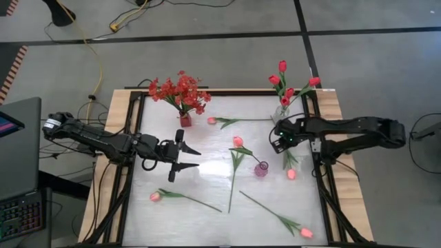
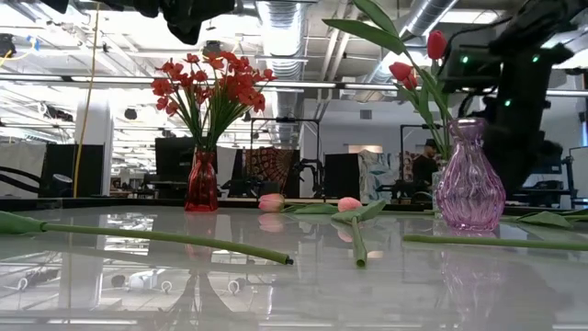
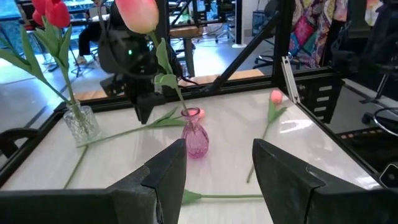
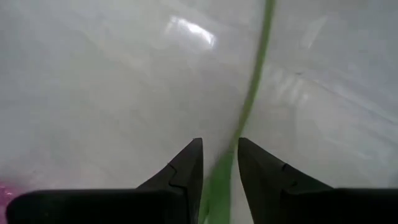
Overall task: Sort flowers into vase by color
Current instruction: Put the pink tulip into the purple flower vase
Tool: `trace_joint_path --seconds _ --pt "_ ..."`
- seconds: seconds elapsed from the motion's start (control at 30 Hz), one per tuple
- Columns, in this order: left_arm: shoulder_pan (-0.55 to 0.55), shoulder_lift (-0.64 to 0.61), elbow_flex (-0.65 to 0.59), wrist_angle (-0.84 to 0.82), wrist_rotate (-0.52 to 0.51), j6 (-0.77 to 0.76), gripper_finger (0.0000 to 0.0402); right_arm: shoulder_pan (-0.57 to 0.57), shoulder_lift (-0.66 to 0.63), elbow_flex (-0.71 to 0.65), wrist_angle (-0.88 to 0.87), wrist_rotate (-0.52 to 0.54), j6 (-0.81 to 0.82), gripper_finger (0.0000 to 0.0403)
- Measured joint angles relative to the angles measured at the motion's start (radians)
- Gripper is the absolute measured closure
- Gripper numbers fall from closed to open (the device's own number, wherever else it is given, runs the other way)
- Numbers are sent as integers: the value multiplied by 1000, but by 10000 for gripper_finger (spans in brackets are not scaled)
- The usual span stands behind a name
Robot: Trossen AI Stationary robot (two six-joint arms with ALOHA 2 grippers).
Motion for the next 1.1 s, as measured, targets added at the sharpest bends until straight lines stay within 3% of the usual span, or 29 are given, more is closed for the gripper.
trace_joint_path --seconds 0.37,0.57,0.7,0.93,1.1 --pt "0 0 0 -8 0 -7 229 0 140 -16 37 -15 -10 224" --pt "0 0 0 -10 0 -14 229 0 176 -12 43 -16 -12 219" --pt "0 0 0 -15 0 -16 229 -1 191 -12 34 -57 -33 256" --pt "0 0 0 -18 1 -23 229 1 165 -13 -10 -81 -43 381" --pt "0 0 0 -30 2 -40 229 35 117 8 -91 -132 -39 377"
